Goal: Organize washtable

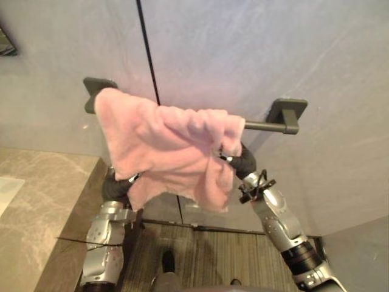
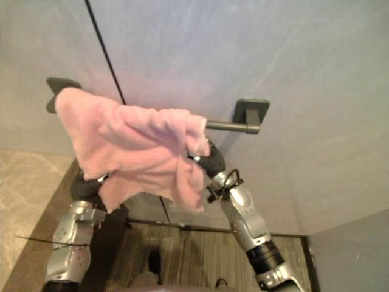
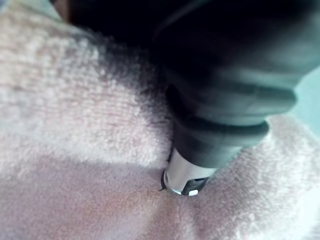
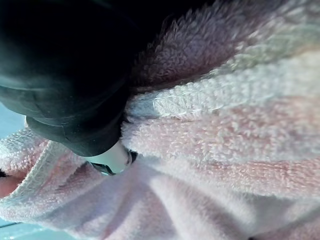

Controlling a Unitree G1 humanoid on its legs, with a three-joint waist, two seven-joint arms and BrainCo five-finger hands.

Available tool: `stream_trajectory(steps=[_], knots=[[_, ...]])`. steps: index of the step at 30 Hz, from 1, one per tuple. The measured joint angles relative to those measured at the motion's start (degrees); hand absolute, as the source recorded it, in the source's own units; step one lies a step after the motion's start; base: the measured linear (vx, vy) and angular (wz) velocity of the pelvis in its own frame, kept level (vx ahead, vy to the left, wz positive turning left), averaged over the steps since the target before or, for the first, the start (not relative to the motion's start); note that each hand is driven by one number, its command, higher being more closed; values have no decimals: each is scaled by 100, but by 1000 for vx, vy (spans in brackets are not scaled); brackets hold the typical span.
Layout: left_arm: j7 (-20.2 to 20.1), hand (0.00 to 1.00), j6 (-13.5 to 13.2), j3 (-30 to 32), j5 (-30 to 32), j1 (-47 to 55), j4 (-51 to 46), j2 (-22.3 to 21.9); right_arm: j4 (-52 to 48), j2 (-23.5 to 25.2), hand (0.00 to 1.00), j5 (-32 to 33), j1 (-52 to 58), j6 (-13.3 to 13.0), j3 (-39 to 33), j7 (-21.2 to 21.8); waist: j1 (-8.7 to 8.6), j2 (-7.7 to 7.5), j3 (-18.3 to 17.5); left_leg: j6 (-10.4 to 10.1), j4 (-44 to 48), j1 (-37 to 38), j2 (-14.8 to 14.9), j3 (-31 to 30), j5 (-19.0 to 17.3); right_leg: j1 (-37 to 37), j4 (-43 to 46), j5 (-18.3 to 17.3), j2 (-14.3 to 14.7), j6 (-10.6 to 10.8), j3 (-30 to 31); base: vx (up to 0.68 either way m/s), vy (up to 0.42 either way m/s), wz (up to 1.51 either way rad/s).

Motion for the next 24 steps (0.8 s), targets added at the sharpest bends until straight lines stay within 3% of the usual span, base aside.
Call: stream_trajectory(steps=[11, 24], knots=[[-127, 100, -8, 105, -170, -205, -210, -58, -130, 32, 100, -1, 229, -33, -412, 2, -158, 35, 13, 27, 2, 89, -1, 71, 23, 67, -57, 81, -25, 61, -6, -5, 2, -3], [-127, 100, -3, 161, -164, -398, 45, -449, -127, 38, 100, -61, 240, -33, -538, -3, -168, 66, -4, 27, 0, 101, -4, 42, 23, 104, -65, 78, -27, 62, -39, 0, 0, 0]])
